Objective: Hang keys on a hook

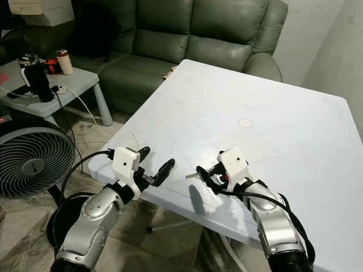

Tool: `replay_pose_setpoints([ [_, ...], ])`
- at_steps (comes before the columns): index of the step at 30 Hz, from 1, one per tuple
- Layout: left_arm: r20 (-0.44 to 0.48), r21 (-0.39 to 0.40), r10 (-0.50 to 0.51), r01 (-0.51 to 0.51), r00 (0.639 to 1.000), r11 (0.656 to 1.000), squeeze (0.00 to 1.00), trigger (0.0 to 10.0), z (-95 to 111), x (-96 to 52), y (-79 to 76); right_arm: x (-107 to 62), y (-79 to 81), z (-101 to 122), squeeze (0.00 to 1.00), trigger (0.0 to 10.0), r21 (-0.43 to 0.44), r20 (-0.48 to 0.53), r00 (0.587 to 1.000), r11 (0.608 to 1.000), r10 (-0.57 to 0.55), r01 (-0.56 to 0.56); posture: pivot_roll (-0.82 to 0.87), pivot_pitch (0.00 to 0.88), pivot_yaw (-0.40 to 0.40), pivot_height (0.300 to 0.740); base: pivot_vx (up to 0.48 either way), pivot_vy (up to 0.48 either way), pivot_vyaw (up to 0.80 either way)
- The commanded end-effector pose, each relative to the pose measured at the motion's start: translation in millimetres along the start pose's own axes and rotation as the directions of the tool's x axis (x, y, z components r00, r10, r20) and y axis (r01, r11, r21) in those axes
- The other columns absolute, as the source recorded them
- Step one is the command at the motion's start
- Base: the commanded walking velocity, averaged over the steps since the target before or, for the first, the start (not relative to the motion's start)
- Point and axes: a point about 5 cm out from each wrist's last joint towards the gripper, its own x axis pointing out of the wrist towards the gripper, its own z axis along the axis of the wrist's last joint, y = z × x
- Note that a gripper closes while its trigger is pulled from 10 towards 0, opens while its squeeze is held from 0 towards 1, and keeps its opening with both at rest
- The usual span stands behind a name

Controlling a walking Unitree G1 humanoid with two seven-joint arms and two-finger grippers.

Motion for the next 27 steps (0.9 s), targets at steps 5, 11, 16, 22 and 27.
replay_pose_setpoints([
  [5,0.014,0.006,-0.012,0.012,1.000,1.000,0.00,10.0,6,3.4,-2.5,2.9,16.1,-6,0.00,10.0,0.008,-0.035,0.998,0.999,0.054,-0.054,0.04,0.025,-0.056,0.740,0.000,0.000,0.00],
  [11,0.014,0.008,-0.007,0.007,1.000,1.000,0.00,10.0,7,3.1,-1.4,6.3,27.9,-9,0.00,10.0,0.013,-0.053,0.997,0.998,0.056,-0.056,0.04,0.021,-0.057,0.740,0.000,0.000,0.00],
  [16,0.016,0.008,0.001,-0.001,1.000,1.000,0.00,10.0,7,3.0,0.1,8.3,36.7,-11,0.00,10.0,0.039,-0.070,0.996,0.998,0.055,-0.053,0.04,0.021,-0.057,0.740,0.000,0.000,0.00],
  [22,0.017,0.011,0.007,-0.007,1.000,1.000,0.00,10.0,7,2.1,0.7,10.2,42.0,-14,0.00,3.3,0.046,-0.097,0.995,0.999,0.010,-0.005,0.06,0.017,-0.062,0.740,0.000,0.000,0.00],
  [27,0.017,0.011,0.009,-0.009,1.000,1.000,0.00,10.0,7,1.7,1.4,10.7,39.6,-14,0.00,0.1,0.036,-0.112,0.993,0.999,-0.021,0.025,0.06,0.015,-0.062,0.740,0.000,0.000,0.00],
])
